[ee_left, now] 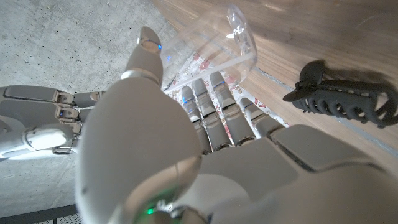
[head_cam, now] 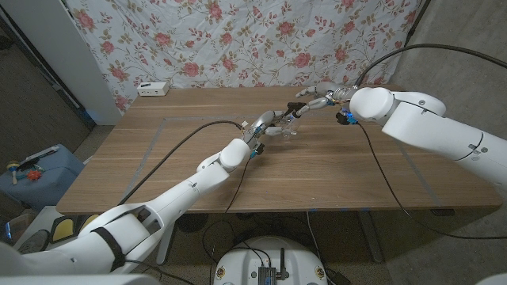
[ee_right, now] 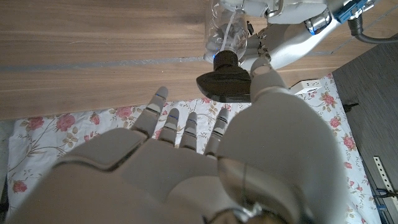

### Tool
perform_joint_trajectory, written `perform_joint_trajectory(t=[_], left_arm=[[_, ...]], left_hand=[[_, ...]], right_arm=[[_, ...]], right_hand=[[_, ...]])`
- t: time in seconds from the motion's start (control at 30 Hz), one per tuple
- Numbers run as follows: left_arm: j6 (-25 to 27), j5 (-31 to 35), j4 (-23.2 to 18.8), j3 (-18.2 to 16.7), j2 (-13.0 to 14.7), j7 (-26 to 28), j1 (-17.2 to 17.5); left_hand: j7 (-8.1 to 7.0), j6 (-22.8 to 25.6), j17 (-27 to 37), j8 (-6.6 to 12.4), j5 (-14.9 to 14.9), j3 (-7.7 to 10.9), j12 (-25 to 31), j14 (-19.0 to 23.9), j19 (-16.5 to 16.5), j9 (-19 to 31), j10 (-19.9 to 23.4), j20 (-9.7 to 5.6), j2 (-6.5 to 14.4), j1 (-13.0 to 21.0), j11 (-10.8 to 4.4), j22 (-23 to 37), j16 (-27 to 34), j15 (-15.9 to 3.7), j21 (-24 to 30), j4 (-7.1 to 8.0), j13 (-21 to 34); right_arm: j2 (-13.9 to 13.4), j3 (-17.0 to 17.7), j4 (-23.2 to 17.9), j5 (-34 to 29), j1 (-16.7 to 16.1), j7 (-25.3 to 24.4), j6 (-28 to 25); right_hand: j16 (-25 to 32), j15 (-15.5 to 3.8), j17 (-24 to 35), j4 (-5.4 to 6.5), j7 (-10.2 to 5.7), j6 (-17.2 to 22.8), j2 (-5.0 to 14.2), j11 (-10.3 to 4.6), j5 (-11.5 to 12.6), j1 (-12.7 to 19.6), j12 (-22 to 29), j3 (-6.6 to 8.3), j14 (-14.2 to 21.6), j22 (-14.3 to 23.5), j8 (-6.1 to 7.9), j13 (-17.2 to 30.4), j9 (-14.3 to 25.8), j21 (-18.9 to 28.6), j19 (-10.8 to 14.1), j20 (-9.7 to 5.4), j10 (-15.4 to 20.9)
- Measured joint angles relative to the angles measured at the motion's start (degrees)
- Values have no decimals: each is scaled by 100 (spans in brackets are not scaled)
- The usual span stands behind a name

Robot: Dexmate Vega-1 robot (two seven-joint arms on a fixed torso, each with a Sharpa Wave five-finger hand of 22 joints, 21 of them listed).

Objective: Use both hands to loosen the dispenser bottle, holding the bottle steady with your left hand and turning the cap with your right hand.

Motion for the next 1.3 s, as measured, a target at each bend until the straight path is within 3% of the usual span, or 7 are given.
perform_joint_trajectory(t=[0.33, 0.5, 0.7, 0.97, 1.17, 1.3], left_arm=[[-7, -4, 54, 16, -20, -37, -38], [-8, -14, 70, 21, -23, -57, -50], [-7, -24, 85, 24, -29, -72, -62], [-6, -39, 105, 27, -36, -92, -71], [-1, -50, 139, 34, -49, -107, -90], [-1, -61, 172, 38, -62, -121, -108]], left_hand=[[0, 0, 0, -1, 7, 0, 18, 0, 0, -2, -1, 0, 0, 0, -1, 0, 0, 0, 0, 0, -5], [0, 0, 0, -3, 7, 0, 18, 0, 0, -3, 20, 0, 0, 0, 20, 0, 0, 0, 0, 0, -4], [9, 10, 0, -13, 5, 0, 18, 0, 0, -3, 20, 0, 0, 0, 20, 0, 0, 0, 0, 0, -3], [10, 11, 0, -14, 4, 0, 1, 0, 0, -4, 20, 0, 0, 0, 20, 0, 0, 0, 0, 0, -1], [10, 11, 0, 0, 3, 0, 0, 0, 0, 1, 20, 0, 0, 0, 20, 0, 0, 0, 0, 0, 0], [10, 11, 0, 0, 0, 0, -1, 0, 0, 1, 19, 0, 0, 0, 19, 0, 0, 0, 0, 0, 3]], right_arm=[[-5, -377, -18, -574, 304, 402, -174], [9, -590, -36, -873, 452, 570, -233], [33, -755, -37, -1223, 547, 719, -242], [83, -870, -2, -1612, 576, 877, -173], [132, -915, 56, -1879, 574, 972, -94], [177, -953, 105, -2054, 565, 1047, -44]], right_hand=[[52, -93, -26, -47, -9, -91, -8, -194, 64, -67, 179, -46, 159, 0, 57, 30, -12, 0, -30, 30, 483], [134, -297, -26, -54, 9, -20, -52, -305, 84, -111, 250, -53, 386, 0, 113, 56, 1, 0, -24, 24, 759], [170, -637, -53, -126, -2, 126, -72, -520, 133, -129, 324, -46, 658, 1, 193, 78, 1, 30, 131, -88, 1094], [179, -851, -74, -151, 300, 321, -140, -760, 178, -138, 400, -22, 873, 1, 236, 82, 1, 30, 243, -199, 1375], [179, -863, -79, -175, 362, 361, -169, -891, 178, -116, 408, 2, 963, 1, 257, 82, 1, 30, 293, -249, 1506], [179, -877, -79, -190, 368, 418, -197, -890, 178, -87, 443, 17, 1050, 1, 278, 81, 0, 30, 335, -291, 1648]])
